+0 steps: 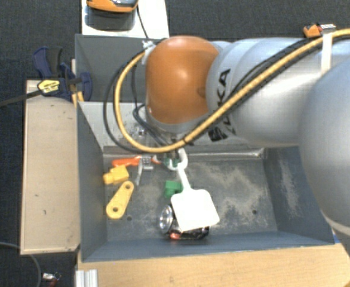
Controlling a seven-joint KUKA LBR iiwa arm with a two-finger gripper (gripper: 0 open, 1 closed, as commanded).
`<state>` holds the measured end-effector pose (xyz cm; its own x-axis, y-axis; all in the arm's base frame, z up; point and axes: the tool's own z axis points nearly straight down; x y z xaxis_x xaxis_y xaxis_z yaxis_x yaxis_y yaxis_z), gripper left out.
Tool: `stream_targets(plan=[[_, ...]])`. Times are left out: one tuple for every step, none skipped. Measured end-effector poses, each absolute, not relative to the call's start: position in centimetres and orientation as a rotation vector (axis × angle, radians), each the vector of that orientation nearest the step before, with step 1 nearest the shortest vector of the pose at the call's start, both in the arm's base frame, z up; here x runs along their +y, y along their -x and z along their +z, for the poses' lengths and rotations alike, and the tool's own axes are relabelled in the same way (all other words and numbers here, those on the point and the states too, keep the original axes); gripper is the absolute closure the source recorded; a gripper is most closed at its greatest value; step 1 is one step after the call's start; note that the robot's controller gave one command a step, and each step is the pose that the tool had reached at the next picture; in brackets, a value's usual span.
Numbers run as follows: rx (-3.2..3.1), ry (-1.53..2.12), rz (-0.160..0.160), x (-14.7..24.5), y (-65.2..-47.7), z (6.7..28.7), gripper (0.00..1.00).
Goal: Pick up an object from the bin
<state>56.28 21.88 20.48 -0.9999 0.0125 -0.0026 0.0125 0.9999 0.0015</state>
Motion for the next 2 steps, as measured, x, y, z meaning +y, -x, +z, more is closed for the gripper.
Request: stream_targets(plan=[[3.139, -0.021, 0.002, 21.9, -56.3, 20.5, 0.0], [3.105, 0.419, 0.005, 19.4, -56.5, 17.7, 0.0]])
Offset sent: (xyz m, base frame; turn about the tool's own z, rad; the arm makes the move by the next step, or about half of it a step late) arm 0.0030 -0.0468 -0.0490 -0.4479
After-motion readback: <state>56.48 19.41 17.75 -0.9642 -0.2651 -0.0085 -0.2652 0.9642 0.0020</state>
